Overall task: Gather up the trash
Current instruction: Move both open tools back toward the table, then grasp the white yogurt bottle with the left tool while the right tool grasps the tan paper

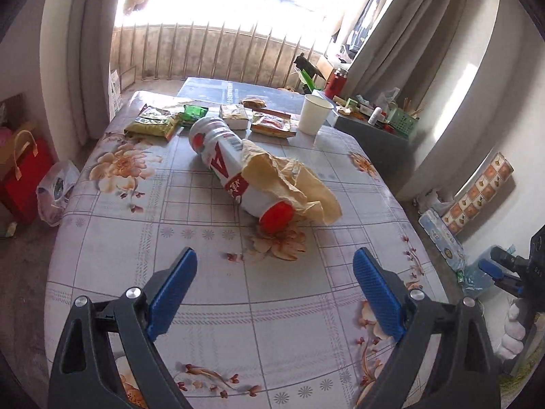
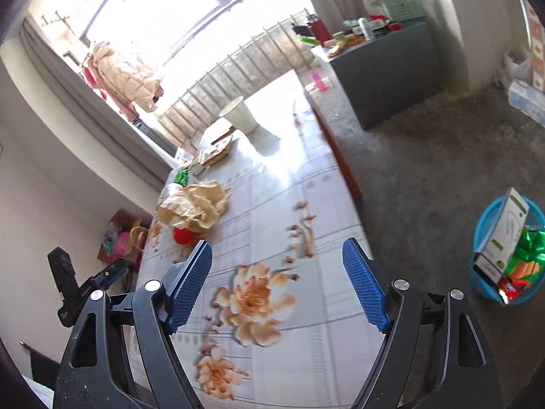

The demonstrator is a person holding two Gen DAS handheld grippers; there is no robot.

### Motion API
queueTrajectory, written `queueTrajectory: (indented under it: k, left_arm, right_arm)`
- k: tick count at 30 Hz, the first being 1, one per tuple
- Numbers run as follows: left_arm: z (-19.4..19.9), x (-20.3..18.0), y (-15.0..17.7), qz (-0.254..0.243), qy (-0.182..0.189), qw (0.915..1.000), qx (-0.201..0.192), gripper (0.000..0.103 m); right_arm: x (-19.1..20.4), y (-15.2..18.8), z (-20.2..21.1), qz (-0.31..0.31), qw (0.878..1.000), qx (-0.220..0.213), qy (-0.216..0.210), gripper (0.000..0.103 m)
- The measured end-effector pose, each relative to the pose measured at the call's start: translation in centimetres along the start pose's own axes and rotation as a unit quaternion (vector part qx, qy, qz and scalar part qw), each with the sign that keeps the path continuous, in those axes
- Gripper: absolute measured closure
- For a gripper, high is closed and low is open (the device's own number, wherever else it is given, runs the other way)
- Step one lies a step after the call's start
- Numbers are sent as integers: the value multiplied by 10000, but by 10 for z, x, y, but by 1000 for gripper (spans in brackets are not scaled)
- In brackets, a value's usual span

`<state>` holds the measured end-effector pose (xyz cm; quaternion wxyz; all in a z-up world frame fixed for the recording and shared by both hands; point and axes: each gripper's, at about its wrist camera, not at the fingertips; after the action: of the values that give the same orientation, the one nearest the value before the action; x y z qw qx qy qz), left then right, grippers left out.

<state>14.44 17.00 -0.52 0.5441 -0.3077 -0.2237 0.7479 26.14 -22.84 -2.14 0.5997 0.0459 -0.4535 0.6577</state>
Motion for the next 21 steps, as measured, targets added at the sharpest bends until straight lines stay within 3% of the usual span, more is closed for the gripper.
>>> queueTrajectory:
  k: [5,8,15,18,21]
  left_arm:
    - [-6,29,6,180,-88,9998,71,12]
    - [-14,50,-8,344,-64,9993,153,12]
    - [-61,94,-83,977,249,9937,500,12]
    - [-94,101,-114,1289,399,9885,684,12]
    - [-129,101,-134,1604,304,9825,891,12]
  right_arm:
    - [67,-28,-100,16,9937,992,-526,26]
    - [92,-44,-164,-146,9867,1479,-656,26]
    - [113,-52,-268,-334,9822,1841,156,26]
    - [114,-54,-291,-178,9819,1814,507,26]
    - [122,-54,-304,235,9804,1805,751,26]
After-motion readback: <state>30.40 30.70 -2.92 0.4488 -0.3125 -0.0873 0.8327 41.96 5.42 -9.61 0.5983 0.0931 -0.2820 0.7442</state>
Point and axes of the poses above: each gripper's, at about its wrist camera, not at the fingertips, and z roughly against the way its jaws point, x to its left, y to its underside, and after that the axes turned 5 degrees about -y, right-handed
